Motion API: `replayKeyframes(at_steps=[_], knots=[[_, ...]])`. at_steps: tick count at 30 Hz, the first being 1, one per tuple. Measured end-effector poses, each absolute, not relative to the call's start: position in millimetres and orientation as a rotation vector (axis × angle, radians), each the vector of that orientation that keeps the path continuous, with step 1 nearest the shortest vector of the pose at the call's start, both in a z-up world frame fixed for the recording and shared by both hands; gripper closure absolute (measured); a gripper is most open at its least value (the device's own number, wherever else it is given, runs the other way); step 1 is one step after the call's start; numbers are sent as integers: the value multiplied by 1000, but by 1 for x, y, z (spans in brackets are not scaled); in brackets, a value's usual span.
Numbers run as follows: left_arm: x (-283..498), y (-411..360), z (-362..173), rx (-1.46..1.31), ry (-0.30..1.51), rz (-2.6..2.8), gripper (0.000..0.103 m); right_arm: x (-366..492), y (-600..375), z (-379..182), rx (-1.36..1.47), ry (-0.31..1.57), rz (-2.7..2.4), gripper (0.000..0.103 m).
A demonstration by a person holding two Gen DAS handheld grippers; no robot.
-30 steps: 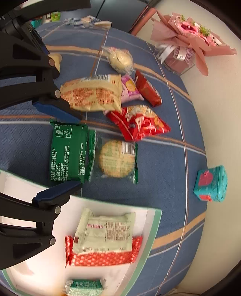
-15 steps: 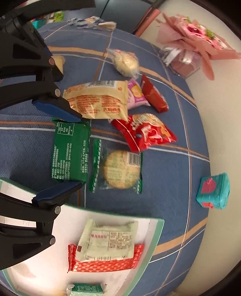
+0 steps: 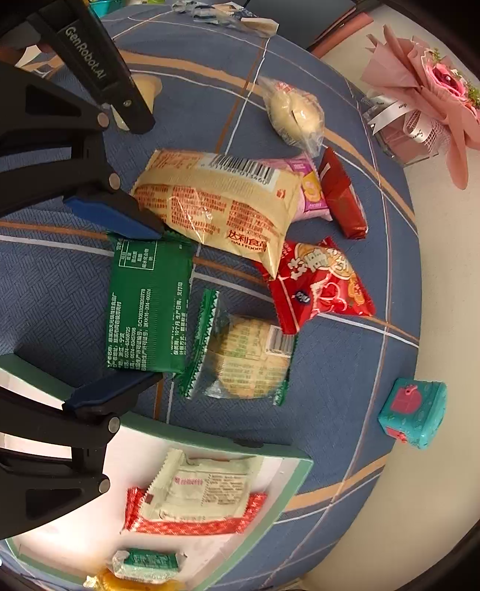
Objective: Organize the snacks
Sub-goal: 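Lift the jelly cup with the left tool while the right tool carries the green pack into the tray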
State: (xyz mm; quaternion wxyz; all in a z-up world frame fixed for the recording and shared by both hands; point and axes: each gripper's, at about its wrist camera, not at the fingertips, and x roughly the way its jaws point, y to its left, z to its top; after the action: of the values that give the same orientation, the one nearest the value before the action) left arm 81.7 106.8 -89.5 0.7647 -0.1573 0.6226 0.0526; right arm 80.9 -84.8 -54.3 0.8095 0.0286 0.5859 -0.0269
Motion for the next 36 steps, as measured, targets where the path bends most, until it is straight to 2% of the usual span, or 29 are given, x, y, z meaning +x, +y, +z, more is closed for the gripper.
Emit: replayKeyframes(at_steps=[4,13,26,36], knots=[[82,108,-89,-330,1352,119,54,80,-84,-56,81,1255,-53,30],[81,104,-84,-286,1349,123,55,78,-93,-49,96,1255,-48,38],[75,81,-57,-261,1299,114,64,67,-116,-11,183,1201,-35,39],[75,70,-45,-249,1265,90,64,58,-125,9,211,1173,-32,39]])
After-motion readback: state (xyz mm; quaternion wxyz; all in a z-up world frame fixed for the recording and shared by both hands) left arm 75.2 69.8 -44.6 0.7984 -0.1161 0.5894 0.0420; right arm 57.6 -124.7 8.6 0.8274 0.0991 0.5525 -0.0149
